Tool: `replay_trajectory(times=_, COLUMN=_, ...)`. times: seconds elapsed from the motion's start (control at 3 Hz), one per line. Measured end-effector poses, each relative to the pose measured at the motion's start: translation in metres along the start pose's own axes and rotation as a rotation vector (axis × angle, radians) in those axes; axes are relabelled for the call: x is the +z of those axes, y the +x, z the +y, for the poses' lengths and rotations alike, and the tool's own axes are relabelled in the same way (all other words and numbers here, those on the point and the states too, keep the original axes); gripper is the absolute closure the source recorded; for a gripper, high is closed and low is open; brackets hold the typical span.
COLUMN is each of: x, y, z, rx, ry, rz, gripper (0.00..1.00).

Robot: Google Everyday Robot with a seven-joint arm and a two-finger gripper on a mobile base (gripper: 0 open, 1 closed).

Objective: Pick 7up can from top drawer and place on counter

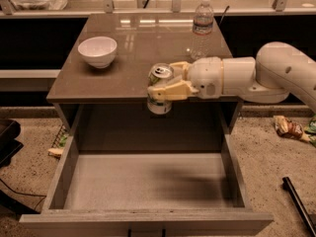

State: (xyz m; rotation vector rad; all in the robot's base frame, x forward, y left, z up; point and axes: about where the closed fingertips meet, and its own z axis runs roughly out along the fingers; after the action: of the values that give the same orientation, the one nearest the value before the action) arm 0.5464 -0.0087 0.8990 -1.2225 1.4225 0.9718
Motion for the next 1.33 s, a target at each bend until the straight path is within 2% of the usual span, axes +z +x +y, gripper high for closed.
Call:
replay_trajectory(times=0.33, x=0.019, y=-0.036, z=-0.033, rx=-0.006, ry=0.047, rz=-0.022, gripper=1.0)
replay_trajectory(times=0.67, x=0.025, y=-0.037, z=-0.036, rx=-0.009, ry=0.047, rz=-0.016, gripper=1.0)
replay_trajectory(times=1.0, x=0.041, y=-0.041, z=-0.051, rx=0.0, ry=0.066, rz=-0.006, gripper=1.0)
replay_trajectory(times=1.33, x=0.074, y=-0.035, z=-0.076, rx=0.016, ry=0.088, rz=0.041, gripper=1.0)
